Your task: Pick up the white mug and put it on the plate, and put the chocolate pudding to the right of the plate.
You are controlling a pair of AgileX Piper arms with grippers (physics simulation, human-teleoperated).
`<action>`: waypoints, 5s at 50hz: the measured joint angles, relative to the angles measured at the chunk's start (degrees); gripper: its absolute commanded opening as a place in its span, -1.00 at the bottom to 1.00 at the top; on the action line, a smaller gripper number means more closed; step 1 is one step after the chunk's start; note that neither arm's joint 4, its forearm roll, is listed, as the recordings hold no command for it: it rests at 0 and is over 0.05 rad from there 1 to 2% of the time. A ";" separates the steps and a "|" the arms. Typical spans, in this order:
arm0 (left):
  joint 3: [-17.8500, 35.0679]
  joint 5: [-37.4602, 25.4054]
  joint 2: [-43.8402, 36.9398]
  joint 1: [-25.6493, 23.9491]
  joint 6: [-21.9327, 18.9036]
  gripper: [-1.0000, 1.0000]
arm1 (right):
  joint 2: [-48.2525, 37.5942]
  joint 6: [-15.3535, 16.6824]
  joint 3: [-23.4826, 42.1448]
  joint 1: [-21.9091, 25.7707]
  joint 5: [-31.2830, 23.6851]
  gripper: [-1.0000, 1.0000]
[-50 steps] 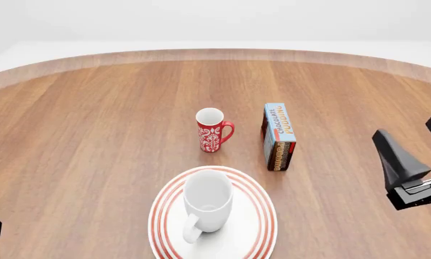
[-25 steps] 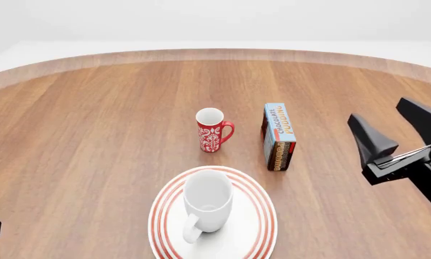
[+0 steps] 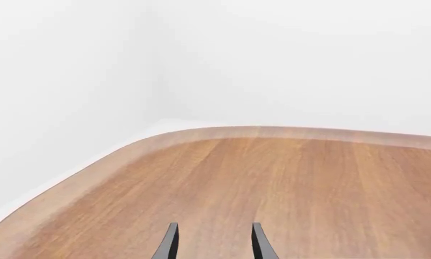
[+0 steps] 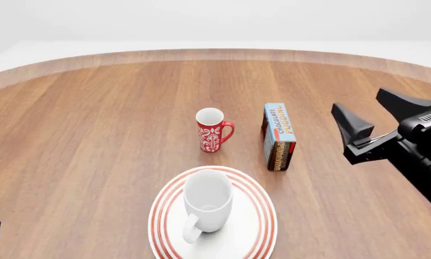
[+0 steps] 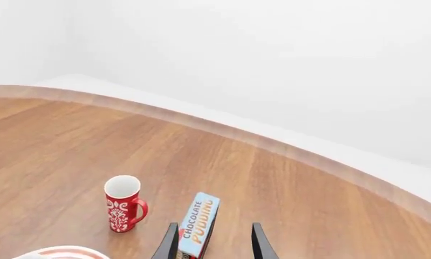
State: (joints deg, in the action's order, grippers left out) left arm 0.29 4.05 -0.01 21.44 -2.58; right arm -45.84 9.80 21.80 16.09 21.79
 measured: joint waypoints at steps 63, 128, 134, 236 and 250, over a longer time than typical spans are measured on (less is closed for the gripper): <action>-0.01 0.19 0.00 0.23 0.96 1.00 | -18.65 -0.41 13.38 1.61 -3.41 1.00; -0.10 0.29 0.00 -0.08 2.11 1.00 | -32.69 -6.79 24.95 1.12 -11.42 1.00; -0.10 0.29 0.00 -0.09 2.21 1.00 | -33.64 -8.11 26.10 0.99 -12.51 1.00; -0.17 0.23 0.00 -0.71 2.93 1.00 | -46.96 -15.37 35.70 -1.19 -17.72 1.00; -0.17 0.23 0.00 -0.73 3.02 1.00 | -48.32 -15.18 36.02 -1.15 -17.49 1.00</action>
State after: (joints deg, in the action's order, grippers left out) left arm 0.12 4.28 -0.01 20.71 0.44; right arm -94.16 -5.39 57.82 14.94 4.29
